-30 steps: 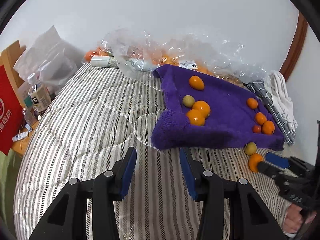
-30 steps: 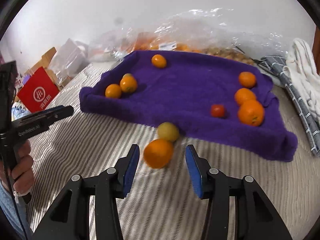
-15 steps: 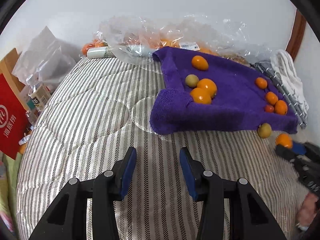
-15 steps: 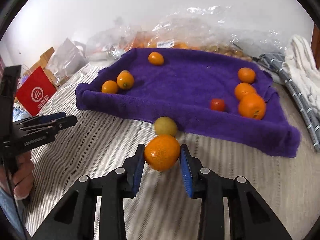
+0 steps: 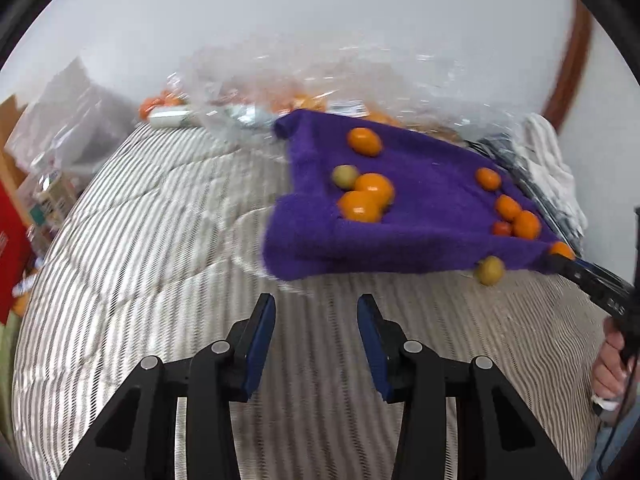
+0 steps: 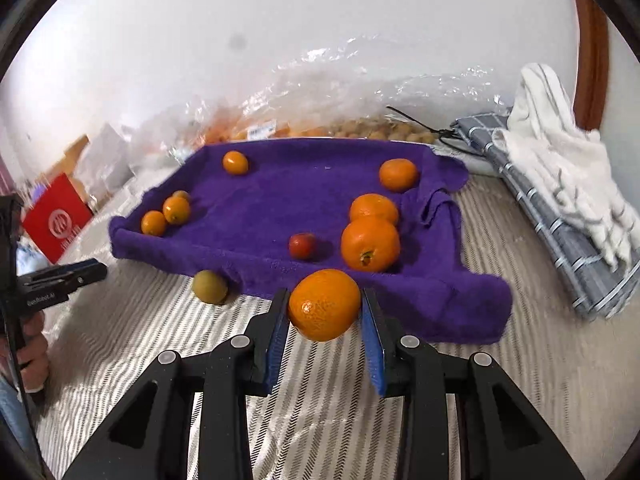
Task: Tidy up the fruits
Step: 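Grasp the yellow-green fruit with the left gripper while the right gripper holds its orange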
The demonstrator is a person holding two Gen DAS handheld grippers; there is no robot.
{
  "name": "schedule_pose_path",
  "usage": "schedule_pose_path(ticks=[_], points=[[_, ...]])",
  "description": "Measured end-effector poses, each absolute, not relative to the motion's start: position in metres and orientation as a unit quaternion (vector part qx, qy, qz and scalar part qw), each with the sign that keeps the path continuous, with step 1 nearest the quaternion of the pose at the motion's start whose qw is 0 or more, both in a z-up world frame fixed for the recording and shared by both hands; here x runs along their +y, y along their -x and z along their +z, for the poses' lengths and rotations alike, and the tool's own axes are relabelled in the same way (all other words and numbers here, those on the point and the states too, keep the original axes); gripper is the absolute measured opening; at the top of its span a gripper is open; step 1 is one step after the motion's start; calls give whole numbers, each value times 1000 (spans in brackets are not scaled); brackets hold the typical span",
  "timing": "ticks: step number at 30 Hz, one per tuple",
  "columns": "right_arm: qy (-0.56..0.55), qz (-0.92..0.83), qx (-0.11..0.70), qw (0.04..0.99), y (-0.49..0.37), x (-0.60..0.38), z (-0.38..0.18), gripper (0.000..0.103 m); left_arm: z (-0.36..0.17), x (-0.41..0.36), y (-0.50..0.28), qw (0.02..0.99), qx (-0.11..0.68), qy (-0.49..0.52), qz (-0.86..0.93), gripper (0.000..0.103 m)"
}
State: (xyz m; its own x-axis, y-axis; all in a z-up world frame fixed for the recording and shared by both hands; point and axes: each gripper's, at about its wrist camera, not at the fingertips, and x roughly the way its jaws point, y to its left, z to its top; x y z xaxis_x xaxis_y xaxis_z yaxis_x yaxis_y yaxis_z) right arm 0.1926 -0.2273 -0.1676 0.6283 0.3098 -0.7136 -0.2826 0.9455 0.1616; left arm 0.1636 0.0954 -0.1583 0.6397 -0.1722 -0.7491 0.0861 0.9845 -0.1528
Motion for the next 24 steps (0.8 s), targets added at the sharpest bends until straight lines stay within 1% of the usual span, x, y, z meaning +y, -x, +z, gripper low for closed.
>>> schedule_pose_path(ticks=[3, 6, 8, 13, 18, 23, 24], points=[[-8, 162, 398, 903, -192, -226, -168, 35, -155, 75, -163, 900, 426, 30, -93, 40], [-17, 157, 396, 905, -191, -233, -166, 35, -151, 51, -167, 884, 441, 63, -138, 38], [-33, 149, 396, 905, -192, -241, -164, 35, -146, 32, -171, 879, 447, 67, -154, 38], [-74, 119, 389, 911, -195, -265, -159, 35, -142, -20, -189, 884, 444, 12, -145, 38], [-87, 102, 387, 912, -196, -274, -159, 35, -156, -39, -203, 874, 465, 27, -139, 38], [-110, 100, 407, 901, -201, -279, -171, 35, -165, -47, -210, 868, 470, 47, -152, 39], [-115, 104, 409, 899, -203, -281, -172, 35, -167, -49, -210, 867, 469, 47, -158, 37]])
